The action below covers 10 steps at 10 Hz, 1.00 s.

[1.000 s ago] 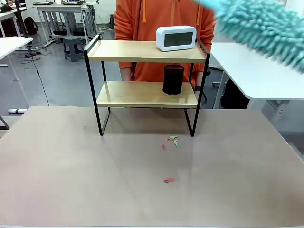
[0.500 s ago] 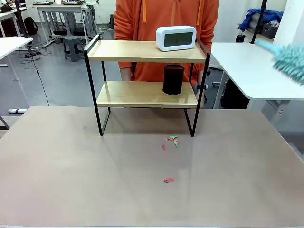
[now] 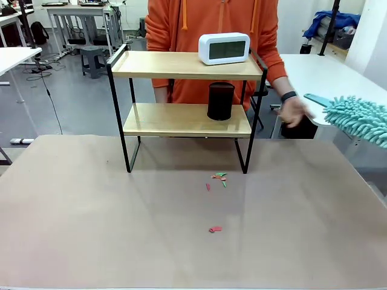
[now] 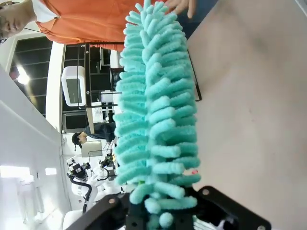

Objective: Clean the shelf.
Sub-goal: Hand the Duster back to the human.

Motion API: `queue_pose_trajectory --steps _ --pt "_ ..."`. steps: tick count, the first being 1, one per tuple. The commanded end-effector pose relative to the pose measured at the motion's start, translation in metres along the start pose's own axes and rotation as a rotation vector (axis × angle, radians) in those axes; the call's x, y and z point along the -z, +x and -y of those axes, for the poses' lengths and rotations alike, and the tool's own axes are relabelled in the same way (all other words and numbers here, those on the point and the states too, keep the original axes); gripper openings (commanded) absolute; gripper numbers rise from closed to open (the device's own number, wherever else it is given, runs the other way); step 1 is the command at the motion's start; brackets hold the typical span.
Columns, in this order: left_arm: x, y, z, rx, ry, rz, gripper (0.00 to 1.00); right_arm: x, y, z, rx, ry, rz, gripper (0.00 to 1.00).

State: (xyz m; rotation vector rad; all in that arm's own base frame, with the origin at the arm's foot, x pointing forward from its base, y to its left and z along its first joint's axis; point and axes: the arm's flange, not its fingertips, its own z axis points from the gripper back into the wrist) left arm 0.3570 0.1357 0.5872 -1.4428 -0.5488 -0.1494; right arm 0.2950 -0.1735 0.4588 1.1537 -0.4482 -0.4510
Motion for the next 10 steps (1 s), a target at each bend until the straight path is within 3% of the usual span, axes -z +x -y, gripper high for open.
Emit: queue_pose_trajectory --steps 1,9,10 --pt "-0.0029 0.0001 0.0033 0.008 -0.003 -0.007 1.00 0.0016 -0.0054 -0.0092 0.006 -0.005 0.009 0.00" --pt "-0.0029 0.0001 0.0033 0.008 -0.003 -0.007 1.00 0.0014 -0.0074 -0.0060 0.003 -0.004 0.002 0.00" --pt "-0.0029 0.0001 0.0033 0.008 -0.003 -0.007 1.00 0.0012 -0.0076 -0.0071 0.000 0.003 -0.006 0.74"
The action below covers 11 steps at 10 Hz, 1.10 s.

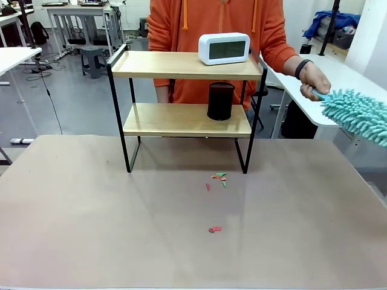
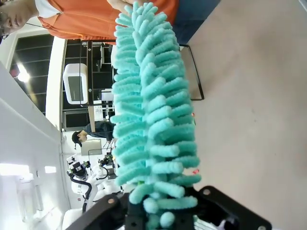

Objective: Clean the shelf.
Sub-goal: Hand the Duster back to the human.

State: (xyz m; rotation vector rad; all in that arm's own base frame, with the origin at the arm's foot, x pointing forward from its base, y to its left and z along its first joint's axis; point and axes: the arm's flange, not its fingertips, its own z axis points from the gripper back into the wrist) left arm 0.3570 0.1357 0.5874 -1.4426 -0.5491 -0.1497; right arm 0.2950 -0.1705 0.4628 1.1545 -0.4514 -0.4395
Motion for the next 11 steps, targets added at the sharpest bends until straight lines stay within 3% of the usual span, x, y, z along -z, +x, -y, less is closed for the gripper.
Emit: queue_pose_trajectory --steps 1,2,3,4,9,10,11 --pt "-0.003 0.000 0.003 0.007 -0.003 -0.007 1.00 0.001 -0.006 -0.003 0.010 0.002 -0.009 0.74" --pt "-0.003 0.000 0.003 0.007 -0.003 -0.007 1.00 0.003 -0.007 -0.004 0.007 0.005 -0.018 1.00" --pt "-0.003 0.000 0.003 0.007 -0.003 -0.007 1.00 0.005 -0.007 -0.004 0.004 0.009 -0.025 0.77" --pt "-0.003 0.000 0.003 0.007 -0.003 -0.007 1.00 0.007 -0.008 -0.004 0.000 0.018 -0.029 1.00" --pt "0.000 0.000 0.000 0.000 0.000 0.000 1.00 0.017 -0.022 -0.020 -0.057 0.057 -0.094 1.00" --pt "0.005 -0.010 0.021 0.036 0.003 -0.067 1.00 0.029 -0.031 -0.028 -0.084 0.059 -0.133 1.00" --pt "0.025 -0.024 0.018 -0.021 -0.083 -0.115 1.00 0.049 -0.040 -0.036 -0.105 0.093 -0.158 1.00"
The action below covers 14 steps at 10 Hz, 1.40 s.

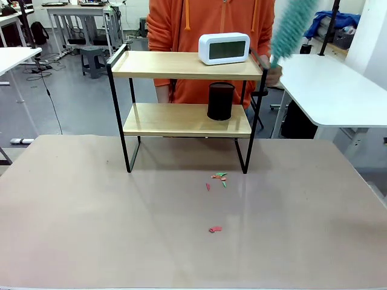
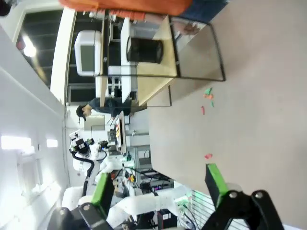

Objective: Clean the shelf.
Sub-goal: Hand the Duster back to the human.

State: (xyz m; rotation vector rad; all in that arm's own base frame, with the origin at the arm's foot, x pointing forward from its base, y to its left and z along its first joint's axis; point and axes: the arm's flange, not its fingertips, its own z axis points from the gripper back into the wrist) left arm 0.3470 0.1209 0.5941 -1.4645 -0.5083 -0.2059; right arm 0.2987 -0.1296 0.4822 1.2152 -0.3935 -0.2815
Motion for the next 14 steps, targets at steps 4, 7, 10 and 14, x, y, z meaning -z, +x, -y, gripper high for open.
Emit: queue_pose_trajectory --steps 4,7,10,14 --pt "0.091 -0.057 -0.073 -0.143 0.122 -0.310 1.00 0.136 -0.050 -0.041 0.033 0.182 -0.198 1.00" --pt "0.090 -0.059 -0.063 -0.139 0.089 -0.273 1.00 0.113 -0.008 -0.050 -0.018 0.148 -0.173 1.00" --pt "0.090 -0.059 -0.063 -0.139 0.089 -0.273 1.00 0.113 -0.008 -0.050 -0.018 0.148 -0.173 1.00" --pt "0.090 -0.059 -0.063 -0.139 0.089 -0.273 1.00 0.113 -0.008 -0.050 -0.018 0.148 -0.173 1.00"
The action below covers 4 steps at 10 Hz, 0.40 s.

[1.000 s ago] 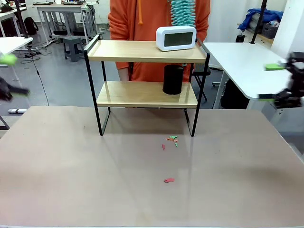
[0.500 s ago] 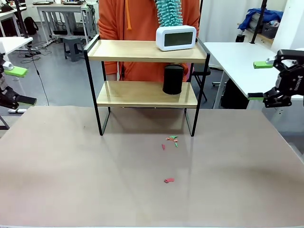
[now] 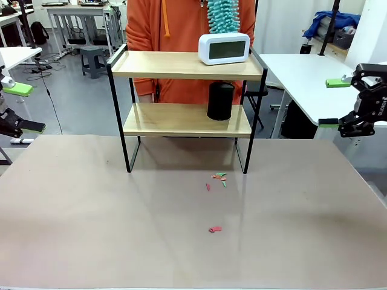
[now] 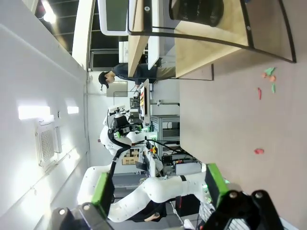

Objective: Clean the shelf.
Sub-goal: Hand the Duster back to the human.

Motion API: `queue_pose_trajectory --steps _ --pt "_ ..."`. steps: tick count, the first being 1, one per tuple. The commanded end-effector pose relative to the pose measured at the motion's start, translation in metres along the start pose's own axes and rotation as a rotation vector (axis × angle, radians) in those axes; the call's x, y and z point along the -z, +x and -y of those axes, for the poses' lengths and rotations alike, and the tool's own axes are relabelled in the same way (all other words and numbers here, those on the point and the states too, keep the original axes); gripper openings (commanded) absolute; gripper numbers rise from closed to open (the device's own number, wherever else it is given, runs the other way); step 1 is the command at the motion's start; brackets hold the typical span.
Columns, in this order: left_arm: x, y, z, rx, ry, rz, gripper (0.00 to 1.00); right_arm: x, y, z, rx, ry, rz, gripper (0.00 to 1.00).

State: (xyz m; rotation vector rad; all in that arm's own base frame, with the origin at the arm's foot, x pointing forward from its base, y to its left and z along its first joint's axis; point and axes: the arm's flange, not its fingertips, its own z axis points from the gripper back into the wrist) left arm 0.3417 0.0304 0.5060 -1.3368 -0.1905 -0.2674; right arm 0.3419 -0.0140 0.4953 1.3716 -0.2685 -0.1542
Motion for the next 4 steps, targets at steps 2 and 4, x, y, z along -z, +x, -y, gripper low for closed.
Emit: queue_pose_trajectory --steps 2,4 --pt "0.0003 0.0002 0.0033 -0.002 -0.016 0.005 1.00 -0.0005 -0.0007 -0.0002 -0.021 0.000 -0.006 1.00" --pt "0.0003 0.0002 0.0033 -0.002 -0.016 0.005 1.00 -0.0005 -0.0007 -0.0002 -0.021 0.000 -0.006 1.00"
